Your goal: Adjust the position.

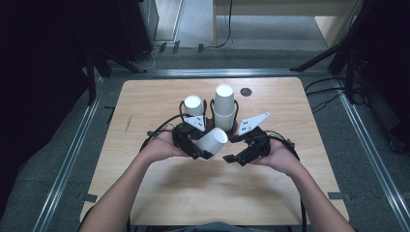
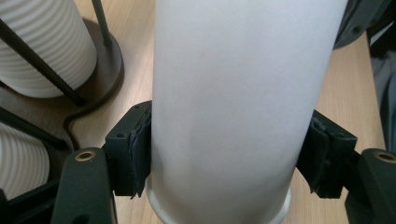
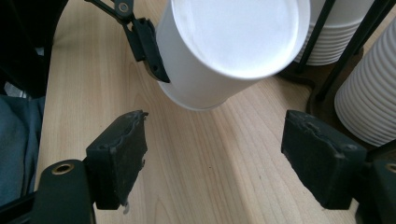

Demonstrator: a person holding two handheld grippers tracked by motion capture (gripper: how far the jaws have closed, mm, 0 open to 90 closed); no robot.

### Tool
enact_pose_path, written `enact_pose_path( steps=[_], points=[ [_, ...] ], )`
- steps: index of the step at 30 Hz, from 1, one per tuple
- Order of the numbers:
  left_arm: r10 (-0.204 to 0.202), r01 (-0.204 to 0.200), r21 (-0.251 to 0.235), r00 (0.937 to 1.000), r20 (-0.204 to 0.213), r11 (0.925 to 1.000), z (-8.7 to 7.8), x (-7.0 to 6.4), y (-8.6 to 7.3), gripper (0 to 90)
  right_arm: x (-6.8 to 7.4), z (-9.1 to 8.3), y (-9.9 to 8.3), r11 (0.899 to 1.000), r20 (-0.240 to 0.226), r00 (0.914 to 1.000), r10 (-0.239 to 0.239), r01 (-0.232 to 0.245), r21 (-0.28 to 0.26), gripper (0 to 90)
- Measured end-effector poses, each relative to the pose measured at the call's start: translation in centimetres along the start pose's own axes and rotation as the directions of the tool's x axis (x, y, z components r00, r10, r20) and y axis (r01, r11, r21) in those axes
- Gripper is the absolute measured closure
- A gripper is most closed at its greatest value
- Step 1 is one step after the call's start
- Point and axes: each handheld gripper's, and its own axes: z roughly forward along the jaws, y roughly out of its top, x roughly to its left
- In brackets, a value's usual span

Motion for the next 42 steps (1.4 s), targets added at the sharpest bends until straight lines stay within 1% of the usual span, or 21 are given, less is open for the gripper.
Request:
enact_pose_path(
  steps=[1, 5, 8, 10, 11, 12, 13, 14, 16, 18, 23, 27, 29, 33, 34, 35, 36, 39, 40, 41, 42],
  points=[
    [0.013, -0.013, 0.016, 0.9999, -0.008, 0.9998, 0.1, 0.0, 0.0, 29.0, 0.0, 0.0, 0.0, 1.0, -0.006, 1.0, 0.001, -0.001, 0.004, 22.4],
    [0.026, -0.026, 0.046, 0.9997, 0.0, 0.9986, 0.7, -0.1, 0.1, 29.0, -0.1, 0.2, -0.1, 1.0, -0.005, 1.0, -0.002, 0.003, 0.009, 22.8],
    [0.03, -0.031, 0.054, 0.9995, 0.012, 0.9981, 1.1, -0.2, 0.2, 29.0, -0.1, 0.3, -0.1, 1.0, -0.002, 1.0, -0.008, 0.008, 0.01, 22.8],
    [0.047, -0.047, 0.067, 0.9989, 0.009, 0.9966, 1.5, -0.3, 0.2, 28.7, -0.1, 0.3, 0.0, 1.0, -0.006, 0.9999, -0.009, 0.009, 0.006, 22.8],
    [0.047, -0.047, 0.067, 0.9989, 0.009, 0.9966, 1.5, -0.3, 0.2, 28.7, -0.1, 0.4, 0.0, 1.0, -0.008, 0.9999, -0.01, 0.01, 0.005, 22.8],
    [0.049, -0.051, 0.071, 0.9985, 0.023, 0.9962, 2.0, -0.3, 0.1, 28.7, -0.1, 0.5, 0.1, 1.0, -0.007, 0.9999, -0.01, 0.01, 0.005, 22.9],
    [0.049, -0.051, 0.071, 0.9985, 0.023, 0.9962, 2.0, -0.3, 0.1, 28.7, -0.1, 0.5, 0.1, 1.0, -0.007, 0.9999, -0.01, 0.01, 0.005, 22.9],
    [0.048, -0.051, 0.076, 0.9981, 0.039, 0.9958, 2.4, -0.3, 0.0, 28.7, -0.1, 0.6, 0.1, 1.0, -0.014, 0.9999, -0.008, 0.009, 0.008, 23.1],
    [0.059, -0.063, 0.087, 0.9969, 0.052, 0.9942, 2.8, -0.5, 0.1, 28.7, -0.1, 0.8, 0.1, 1.0, -0.019, 0.9998, -0.01, 0.01, 0.014, 23.5],
    [0.068, -0.074, 0.083, 0.9953, 0.068, 0.9938, 3.1, -0.7, 0.2, 28.6, 0.0, 0.9, 0.2, 1.0, -0.026, 0.9996, -0.014, 0.015, 0.018, 23.7],
    [0.104, -0.111, 0.084, 0.9911, 0.083, 0.9903, 3.4, -1.1, 0.4, 28.2, 0.2, 1.3, 0.4, 0.999, -0.046, 0.9986, -0.027, 0.029, 0.031, 25.9],
    [0.109, -0.115, 0.067, 0.9898, 0.092, 0.9911, 3.6, -1.2, 0.3, 27.8, 0.3, 1.7, 0.6, 0.998, -0.065, 0.9975, -0.027, 0.03, 0.05, 32.7],
    [0.116, -0.122, 0.063, 0.9892, 0.09, 0.9905, 3.6, -1.2, 0.2, 27.6, 0.3, 1.8, 0.6, 0.998, -0.069, 0.9974, -0.022, 0.026, 0.06, 33.2],
    [0.108, -0.114, 0.057, 0.9895, 0.096, 0.9918, 3.5, -1.3, 0.2, 26.2, 0.3, 1.7, 0.7, 0.998, -0.074, 0.9972, -0.014, 0.019, 0.068, 33.5],
    [0.105, -0.108, 0.042, 0.9914, 0.078, 0.9932, 3.3, -1.4, 0.2, 24.8, 0.3, 1.5, 0.8, 0.998, -0.078, 0.9969, -0.01, 0.015, 0.062, 33.4],
    [0.105, -0.108, 0.042, 0.9914, 0.078, 0.9932, 3.3, -1.4, 0.2, 23.8, 0.3, 1.4, 0.8, 0.998, -0.076, 0.9971, -0.005, 0.009, 0.06, 33.4],
    [0.079, -0.08, 0.01, 0.9938, 0.078, 0.9967, 3.1, -1.3, 0.1, 19.3, 0.2, 1.3, 0.8, 0.999, -0.074, 0.9972, -0.004, 0.007, 0.051, 33.4],
    [0.058, -0.058, -0.001, 0.9964, 0.062, 0.9983, 3.1, -1.3, 0.0, 9.7, 0.1, 0.9, 0.7, 0.999, -0.066, 0.9978, 0.005, -0.003, 0.038, 33.3],
    [0.058, -0.058, -0.001, 0.9964, 0.062, 0.9983, 3.1, -1.3, 0.0, 7.9, 0.1, 0.9, 0.7, 0.999, -0.066, 0.9978, 0.005, -0.003, 0.038, 33.3],
    [0.038, -0.037, -0.014, 0.9973, 0.063, 0.9992, 3.0, -1.2, -0.1, 7.9, 0.0, 0.7, 0.7, 1.0, -0.061, 0.9982, 0.001, 0.001, 0.03, 33.2],
    [0.034, -0.033, -0.023, 0.9971, 0.067, 0.9992, 2.9, -1.2, -0.1, 7.9, 0.0, 0.7, 0.6, 1.0, -0.06, 0.9982, 0.002, 0.0, 0.029, 33.2]
  ],
)
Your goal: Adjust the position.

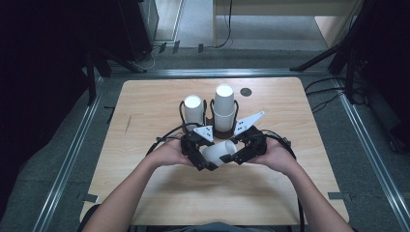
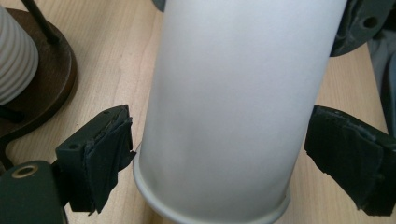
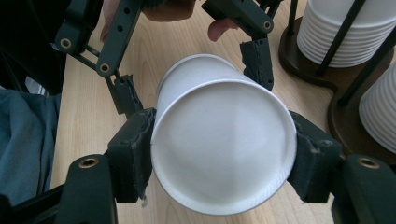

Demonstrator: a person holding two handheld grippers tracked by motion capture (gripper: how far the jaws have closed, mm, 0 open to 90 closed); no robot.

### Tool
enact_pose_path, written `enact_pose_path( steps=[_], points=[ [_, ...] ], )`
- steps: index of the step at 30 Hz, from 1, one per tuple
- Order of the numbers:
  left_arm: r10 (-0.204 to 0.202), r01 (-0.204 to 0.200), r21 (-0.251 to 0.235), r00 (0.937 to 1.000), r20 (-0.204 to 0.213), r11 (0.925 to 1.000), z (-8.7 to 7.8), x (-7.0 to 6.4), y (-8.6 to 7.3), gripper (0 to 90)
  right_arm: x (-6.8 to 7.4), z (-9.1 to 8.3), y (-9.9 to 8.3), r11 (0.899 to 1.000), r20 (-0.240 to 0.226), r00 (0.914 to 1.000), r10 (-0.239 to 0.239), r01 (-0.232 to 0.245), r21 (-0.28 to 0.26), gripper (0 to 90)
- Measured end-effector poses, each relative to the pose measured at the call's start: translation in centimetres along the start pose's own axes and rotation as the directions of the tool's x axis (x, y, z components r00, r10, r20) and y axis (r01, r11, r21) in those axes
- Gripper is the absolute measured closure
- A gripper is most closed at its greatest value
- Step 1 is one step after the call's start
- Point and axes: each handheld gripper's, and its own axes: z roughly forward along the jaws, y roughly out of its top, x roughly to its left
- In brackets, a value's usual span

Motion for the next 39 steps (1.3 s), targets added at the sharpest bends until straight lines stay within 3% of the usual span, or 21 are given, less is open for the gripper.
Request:
enact_pose_path(
  steps=[5, 6, 11, 13, 15, 21, 28, 33, 39],
  points=[
    [-0.006, 0.005, -0.05, 0.9999, -0.014, 0.9987, -0.3, -0.1, -0.1, 8.0, -0.1, -0.4, -0.1, 1.0, 0.004, 1.0, -0.007, 0.007, -0.026, 33.1],
    [-0.013, 0.012, -0.077, 0.9998, -0.015, 0.997, -0.5, 0.0, -0.1, 8.0, -0.1, -0.5, -0.1, 0.999, 0.003, 1.0, -0.009, 0.009, -0.031, 33.1],
    [-0.028, 0.026, -0.122, 0.9995, -0.012, 0.9922, -0.8, 0.0, -0.2, 8.0, -0.1, -0.8, -0.1, 0.999, 0.007, 0.9999, -0.007, 0.007, -0.049, 33.1],
    [-0.041, 0.04, -0.156, 0.9992, 0.0, 0.987, -0.9, 0.0, -0.4, 8.0, -0.1, -1.1, -0.2, 0.998, 0.002, 1.0, -0.008, 0.008, -0.067, 33.1],
    [-0.039, 0.039, -0.159, 0.9992, 0.0, 0.9865, -1.0, 0.0, -0.4, 8.0, -0.1, -1.3, -0.2, 0.997, -0.003, 1.0, -0.008, 0.007, -0.081, 33.0],
    [-0.047, 0.05, -0.233, 0.9987, 0.016, 0.9711, -1.3, 0.0, -0.6, 9.0, -0.2, -1.9, -0.1, 0.992, -0.016, 0.9999, -0.002, 0.0, -0.128, 33.1],
    [-0.046, 0.051, -0.252, 0.9986, 0.026, 0.9663, -1.4, 0.0, -0.7, 13.5, -0.3, -2.7, -0.1, 0.981, -0.036, 0.9993, 0.004, -0.011, -0.193, 33.1],
    [-0.035, 0.038, -0.242, 0.9992, 0.016, 0.9696, -1.0, -0.2, -0.6, 14.5, -0.3, -2.8, 0.0, 0.979, -0.042, 0.9991, 0.006, -0.014, -0.202, 33.2],
    [-0.016, 0.018, -0.244, 0.9998, 0.009, 0.9697, -1.5, -0.2, -0.6, 22.3, -0.3, -2.9, 0.0, 0.978, -0.05, 0.9987, 0.005, -0.016, -0.208, 33.8]
  ],
)
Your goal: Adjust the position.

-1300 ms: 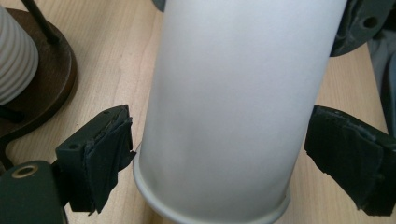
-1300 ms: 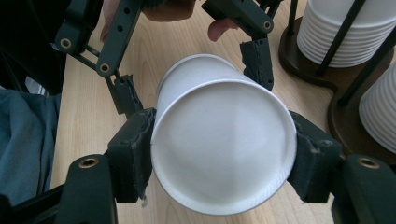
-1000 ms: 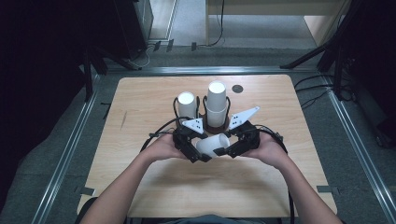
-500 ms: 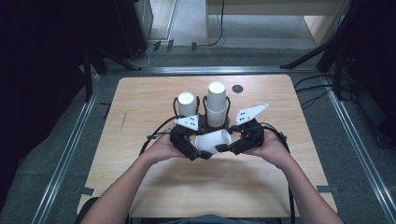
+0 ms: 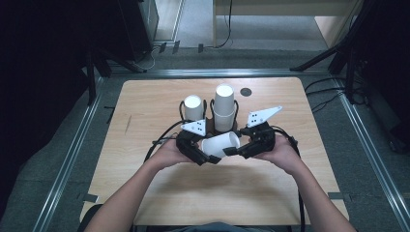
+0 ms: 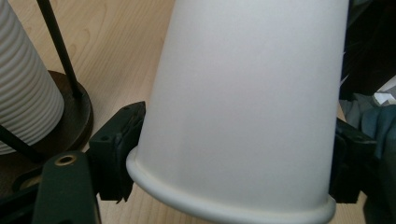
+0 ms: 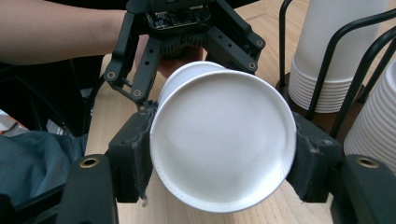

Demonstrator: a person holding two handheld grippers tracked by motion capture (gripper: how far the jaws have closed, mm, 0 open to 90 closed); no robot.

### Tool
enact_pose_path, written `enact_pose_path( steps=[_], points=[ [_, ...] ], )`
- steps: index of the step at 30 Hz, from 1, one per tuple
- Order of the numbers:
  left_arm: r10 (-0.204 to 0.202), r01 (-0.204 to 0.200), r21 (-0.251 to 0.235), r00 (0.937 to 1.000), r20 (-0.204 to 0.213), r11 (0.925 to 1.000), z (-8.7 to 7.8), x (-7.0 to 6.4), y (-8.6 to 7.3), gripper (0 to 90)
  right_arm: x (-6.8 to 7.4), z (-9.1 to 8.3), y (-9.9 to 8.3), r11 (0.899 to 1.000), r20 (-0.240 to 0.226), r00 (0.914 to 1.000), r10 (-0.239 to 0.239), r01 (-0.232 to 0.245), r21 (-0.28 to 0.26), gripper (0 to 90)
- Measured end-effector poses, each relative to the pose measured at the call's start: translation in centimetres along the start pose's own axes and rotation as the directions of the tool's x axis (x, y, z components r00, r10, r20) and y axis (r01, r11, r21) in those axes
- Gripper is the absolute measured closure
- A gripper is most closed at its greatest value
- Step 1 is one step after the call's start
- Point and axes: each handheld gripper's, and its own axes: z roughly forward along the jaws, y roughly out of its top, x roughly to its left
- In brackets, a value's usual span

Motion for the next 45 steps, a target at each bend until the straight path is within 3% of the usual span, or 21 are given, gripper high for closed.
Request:
enact_pose_path(
  steps=[4, 7, 17, 18, 19, 24, 29, 37, 42, 45],
  points=[
    [-0.019, 0.019, 0.031, 0.9997, 0.012, 0.9993, -0.2, 0.1, 0.1, 24.3, 0.0, 0.0, 0.1, 1.0, -0.008, 1.0, 0.002, -0.002, 0.008, 31.9],
    [-0.034, 0.034, 0.046, 0.9994, 0.003, 0.9983, -0.7, 0.4, 0.2, 24.4, 0.2, 0.1, 0.0, 1.0, 0.037, 0.9992, -0.014, 0.013, 0.023, 22.0],
    [-0.036, 0.039, 0.089, 0.9989, -0.03, 0.9953, -2.3, 0.7, 0.5, 24.3, 0.2, 0.6, -0.5, 0.993, 0.074, 0.9967, -0.034, 0.025, 0.113, 22.0],
    [-0.018, 0.024, 0.129, 0.9989, -0.044, 0.9913, -2.5, 0.8, 0.7, 24.3, 0.2, 0.6, -0.5, 0.993, 0.076, 0.9964, -0.037, 0.028, 0.117, 22.2],
    [-0.016, 0.023, 0.135, 0.9986, -0.051, 0.9906, -2.6, 0.8, 0.7, 24.3, 0.2, 0.7, -0.6, 0.992, 0.079, 0.9962, -0.038, 0.028, 0.123, 22.3],
    [-0.028, 0.037, 0.139, 0.9977, -0.062, 0.9897, -3.3, 1.1, 0.9, 24.3, 0.2, 1.0, -0.7, 0.989, 0.086, 0.9953, -0.044, 0.031, 0.147, 22.9],
    [-0.014, 0.025, 0.158, 0.9974, -0.071, 0.9871, -3.5, 1.1, 1.4, 24.3, 0.2, 1.4, -0.8, 0.985, 0.099, 0.9939, -0.049, 0.032, 0.167, 23.0],
    [0.019, 0.002, 0.25, 0.9966, -0.08, 0.9683, -2.5, 1.1, 1.6, 24.4, 0.2, 1.9, -0.9, 0.981, 0.104, 0.9922, -0.068, 0.047, 0.188, 23.0],
    [0.021, 0.0, 0.273, 0.9969, -0.075, 0.9621, -2.1, 1.0, 1.7, 24.4, 0.3, 1.9, -0.9, 0.981, 0.109, 0.9913, -0.074, 0.053, 0.188, 23.1],
    [0.033, -0.012, 0.305, 0.9974, -0.064, 0.9522, -1.5, 1.2, 1.7, 24.4, 0.3, 1.9, -0.8, 0.981, 0.107, 0.9911, -0.079, 0.058, 0.187, 23.1]
  ],
)
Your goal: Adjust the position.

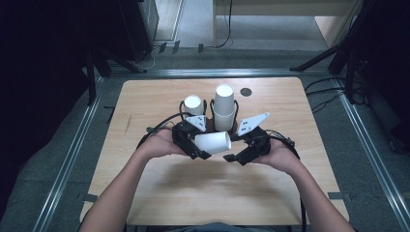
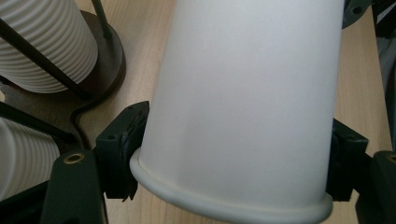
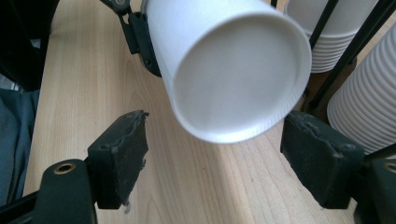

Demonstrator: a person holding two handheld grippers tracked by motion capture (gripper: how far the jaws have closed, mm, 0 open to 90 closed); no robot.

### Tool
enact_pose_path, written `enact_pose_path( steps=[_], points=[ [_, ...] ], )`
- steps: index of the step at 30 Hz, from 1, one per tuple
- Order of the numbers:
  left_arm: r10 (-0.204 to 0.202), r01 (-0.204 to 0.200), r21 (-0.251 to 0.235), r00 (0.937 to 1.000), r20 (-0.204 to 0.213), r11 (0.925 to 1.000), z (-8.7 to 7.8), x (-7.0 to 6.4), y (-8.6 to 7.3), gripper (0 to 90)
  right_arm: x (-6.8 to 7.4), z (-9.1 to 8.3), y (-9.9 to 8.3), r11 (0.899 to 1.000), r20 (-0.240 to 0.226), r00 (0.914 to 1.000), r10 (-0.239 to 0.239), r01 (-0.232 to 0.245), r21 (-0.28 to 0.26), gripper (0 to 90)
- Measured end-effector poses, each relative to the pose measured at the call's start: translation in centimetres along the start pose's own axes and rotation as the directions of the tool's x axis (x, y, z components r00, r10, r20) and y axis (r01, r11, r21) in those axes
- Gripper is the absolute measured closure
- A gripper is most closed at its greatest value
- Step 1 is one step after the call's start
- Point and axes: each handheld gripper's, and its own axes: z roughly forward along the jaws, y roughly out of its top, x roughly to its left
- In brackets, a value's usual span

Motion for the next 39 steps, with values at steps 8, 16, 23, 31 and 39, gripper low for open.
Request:
enact_pose_path(
  steps=[8, 16, 23, 31, 39],
  points=[
    [0.014, -0.015, 0.041, 0.9995, 0.029, 0.999, 1.3, -0.2, 0.1, 24.3, 0.1, 0.5, 0.1, 1.0, 0.005, 0.9999, -0.014, 0.014, 0.013, 23.0],
    [0.047, -0.05, 0.05, 0.9963, 0.072, 0.9975, 2.3, -0.7, 0.3, 24.1, 0.4, 1.2, 0.3, 0.999, -0.026, 0.9993, -0.029, 0.03, 0.026, 25.0],
    [0.081, -0.084, 0.043, 0.9941, 0.073, 0.9955, 2.7, -0.9, 0.0, 23.1, 0.5, 1.5, 0.3, 0.997, -0.06, 0.9971, -0.047, 0.05, 0.052, 33.4],
    [0.073, -0.074, 0.008, 0.9949, 0.07, 0.9972, 2.5, -1.1, -0.1, 16.9, 0.6, 1.1, 0.4, 0.997, -0.067, 0.9964, -0.051, 0.054, 0.047, 33.6],
    [0.032, -0.029, -0.068, 0.9986, 0.042, 0.9973, 2.1, -0.8, -0.2, 0.6, 0.4, 0.6, 0.3, 0.999, -0.054, 0.9977, -0.042, 0.043, 0.026, 33.4]
  ],
)
